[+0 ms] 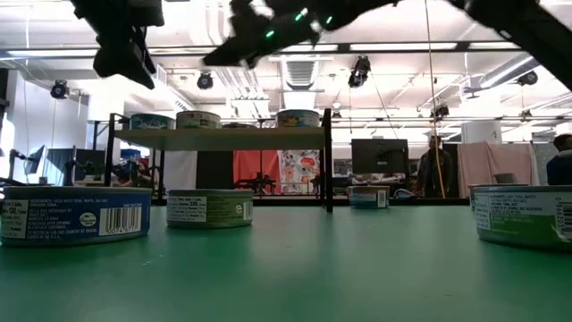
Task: Stack canned seafood by type on shelf
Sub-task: Stack the center light blue tuna can on top of the light blue tuna can on the shelf
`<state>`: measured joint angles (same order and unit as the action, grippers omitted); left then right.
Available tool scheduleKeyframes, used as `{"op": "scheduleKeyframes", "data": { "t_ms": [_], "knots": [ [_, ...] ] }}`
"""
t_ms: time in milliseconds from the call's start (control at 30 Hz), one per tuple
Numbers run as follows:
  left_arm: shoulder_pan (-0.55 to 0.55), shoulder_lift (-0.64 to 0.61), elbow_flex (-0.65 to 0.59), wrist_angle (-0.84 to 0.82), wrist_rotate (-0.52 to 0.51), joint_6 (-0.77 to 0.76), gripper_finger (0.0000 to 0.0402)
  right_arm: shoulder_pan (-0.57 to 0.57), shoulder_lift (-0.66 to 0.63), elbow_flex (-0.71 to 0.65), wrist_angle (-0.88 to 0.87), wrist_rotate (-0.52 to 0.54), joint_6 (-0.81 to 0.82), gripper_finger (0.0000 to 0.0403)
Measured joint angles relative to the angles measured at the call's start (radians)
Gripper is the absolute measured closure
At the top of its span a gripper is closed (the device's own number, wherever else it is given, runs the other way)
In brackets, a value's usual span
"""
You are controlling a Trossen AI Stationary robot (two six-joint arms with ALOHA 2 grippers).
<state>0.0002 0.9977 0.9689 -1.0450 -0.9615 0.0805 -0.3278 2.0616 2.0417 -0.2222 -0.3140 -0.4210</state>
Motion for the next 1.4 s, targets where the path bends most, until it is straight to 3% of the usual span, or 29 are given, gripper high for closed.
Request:
{"op": "scheduleKeyframes", "data": {
  "t_ms": [133, 233, 500, 900, 1033, 1167, 1400],
  "knots": [
    [0.000, 0.004, 0.056, 0.000, 0.184, -0.049, 0.0157, -0.026, -0.101, -0.030, -0.235, 0.004, -0.018, 0.0394],
    [-0.003, 0.010, 0.096, -0.010, 0.292, -0.100, 0.0157, -0.030, -0.177, -0.091, -0.306, 0.031, 0.004, 0.0394],
    [-0.056, 0.021, 0.130, -0.054, 0.503, -0.262, 0.0157, -0.024, -0.406, -0.390, -0.285, 0.089, 0.074, 0.0394],
    [-0.266, 0.186, 0.115, -0.107, 0.538, -0.481, 0.0157, 0.059, -0.684, -0.813, 0.018, 0.110, 0.211, 0.0394],
    [-0.308, 0.235, 0.114, -0.126, 0.547, -0.534, 0.0157, 0.100, -0.725, -0.885, 0.056, 0.186, 0.228, 0.0394],
    [-0.335, 0.269, 0.098, -0.122, 0.634, -0.574, 0.0157, 0.139, -0.749, -0.931, 0.062, 0.257, 0.248, 0.0394],
    [-0.401, 0.296, 0.009, -0.091, 0.690, -0.617, 0.0190, 0.187, -0.760, -0.998, 0.151, 0.271, 0.269, 0.0394]
  ]
}}
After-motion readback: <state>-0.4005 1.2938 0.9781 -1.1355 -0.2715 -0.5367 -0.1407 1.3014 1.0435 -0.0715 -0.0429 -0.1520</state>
